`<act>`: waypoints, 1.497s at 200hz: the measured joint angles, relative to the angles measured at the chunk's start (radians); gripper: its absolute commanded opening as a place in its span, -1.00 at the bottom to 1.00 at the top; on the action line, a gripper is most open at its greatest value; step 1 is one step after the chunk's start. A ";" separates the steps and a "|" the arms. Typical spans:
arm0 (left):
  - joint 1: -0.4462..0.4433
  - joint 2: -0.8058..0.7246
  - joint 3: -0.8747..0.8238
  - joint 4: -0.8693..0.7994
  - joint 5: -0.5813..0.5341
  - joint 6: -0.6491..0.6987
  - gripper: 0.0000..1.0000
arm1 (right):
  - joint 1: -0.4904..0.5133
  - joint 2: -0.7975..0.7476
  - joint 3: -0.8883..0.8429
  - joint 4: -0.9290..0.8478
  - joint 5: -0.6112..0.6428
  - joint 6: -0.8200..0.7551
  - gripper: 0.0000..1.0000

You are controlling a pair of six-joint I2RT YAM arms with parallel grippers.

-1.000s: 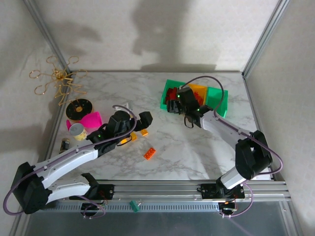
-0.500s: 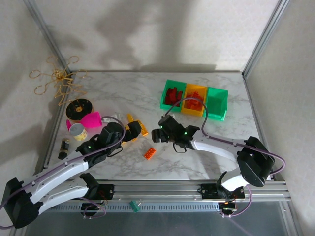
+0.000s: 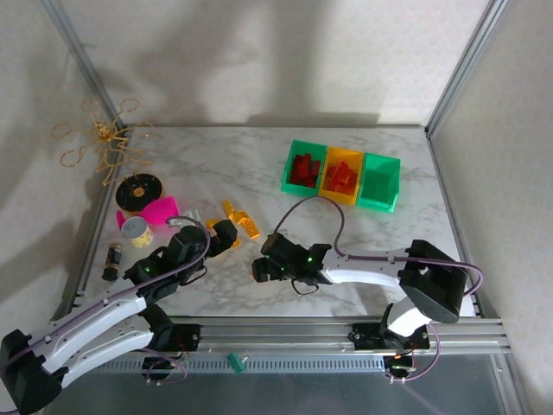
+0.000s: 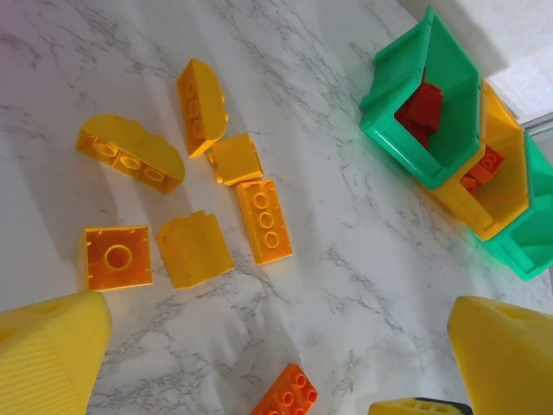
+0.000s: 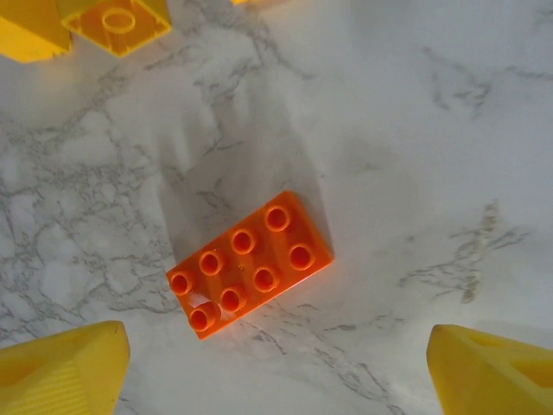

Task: Sort the legos into containers by color
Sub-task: Pick up the lego from the bottom-center of the table.

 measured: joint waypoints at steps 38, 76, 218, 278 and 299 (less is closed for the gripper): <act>0.000 -0.015 0.000 -0.011 -0.007 -0.001 0.99 | 0.023 0.066 0.011 0.032 -0.028 -0.002 0.67; 0.000 -0.035 0.000 -0.014 -0.007 -0.001 0.99 | 0.024 0.142 0.070 0.040 -0.037 -0.022 0.63; 0.002 -0.135 0.000 -0.074 -0.030 -0.002 0.99 | 0.098 0.356 0.333 -0.164 0.152 -0.098 0.01; 0.002 -0.129 0.000 -0.074 -0.030 -0.002 0.99 | 0.137 0.386 0.373 -0.225 0.234 -0.073 -0.37; 0.002 -0.129 0.000 -0.074 -0.030 -0.002 0.99 | 0.137 0.384 0.373 -0.225 0.248 -0.070 -0.41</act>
